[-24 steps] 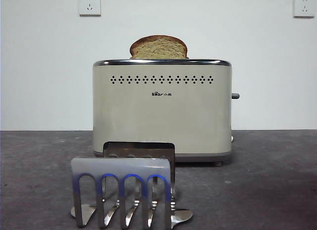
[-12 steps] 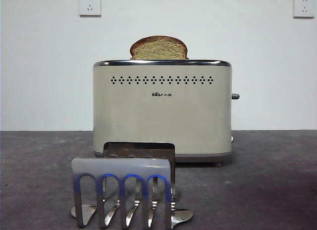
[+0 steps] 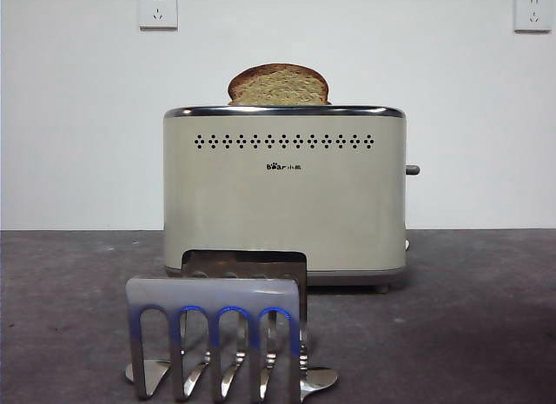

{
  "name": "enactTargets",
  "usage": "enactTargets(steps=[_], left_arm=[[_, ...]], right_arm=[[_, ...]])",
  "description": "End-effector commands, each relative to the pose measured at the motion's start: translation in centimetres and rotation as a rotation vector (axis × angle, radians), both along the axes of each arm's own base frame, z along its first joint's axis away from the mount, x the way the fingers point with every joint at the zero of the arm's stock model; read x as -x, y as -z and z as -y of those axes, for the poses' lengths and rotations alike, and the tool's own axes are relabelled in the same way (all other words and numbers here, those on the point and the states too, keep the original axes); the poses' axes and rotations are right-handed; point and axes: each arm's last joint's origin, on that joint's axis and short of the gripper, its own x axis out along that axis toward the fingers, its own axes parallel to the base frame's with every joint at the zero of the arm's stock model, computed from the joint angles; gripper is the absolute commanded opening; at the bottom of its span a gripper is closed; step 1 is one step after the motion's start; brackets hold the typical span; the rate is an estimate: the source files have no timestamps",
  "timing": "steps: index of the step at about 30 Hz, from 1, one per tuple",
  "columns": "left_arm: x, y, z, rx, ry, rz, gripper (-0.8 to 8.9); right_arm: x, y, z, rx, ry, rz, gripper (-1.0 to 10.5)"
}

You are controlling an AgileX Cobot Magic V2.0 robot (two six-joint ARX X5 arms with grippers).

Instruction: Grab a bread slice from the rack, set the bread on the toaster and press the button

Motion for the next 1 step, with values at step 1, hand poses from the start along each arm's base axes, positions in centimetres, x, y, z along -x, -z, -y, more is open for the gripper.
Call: enactTargets(steps=[1], left_arm=[[-0.05, 0.26, 0.01, 0.005, -0.001, -0.002, -0.03]], right_arm=[[-0.04, 0.29, 0.01, -0.01, 0.003, -0.005, 0.0]])
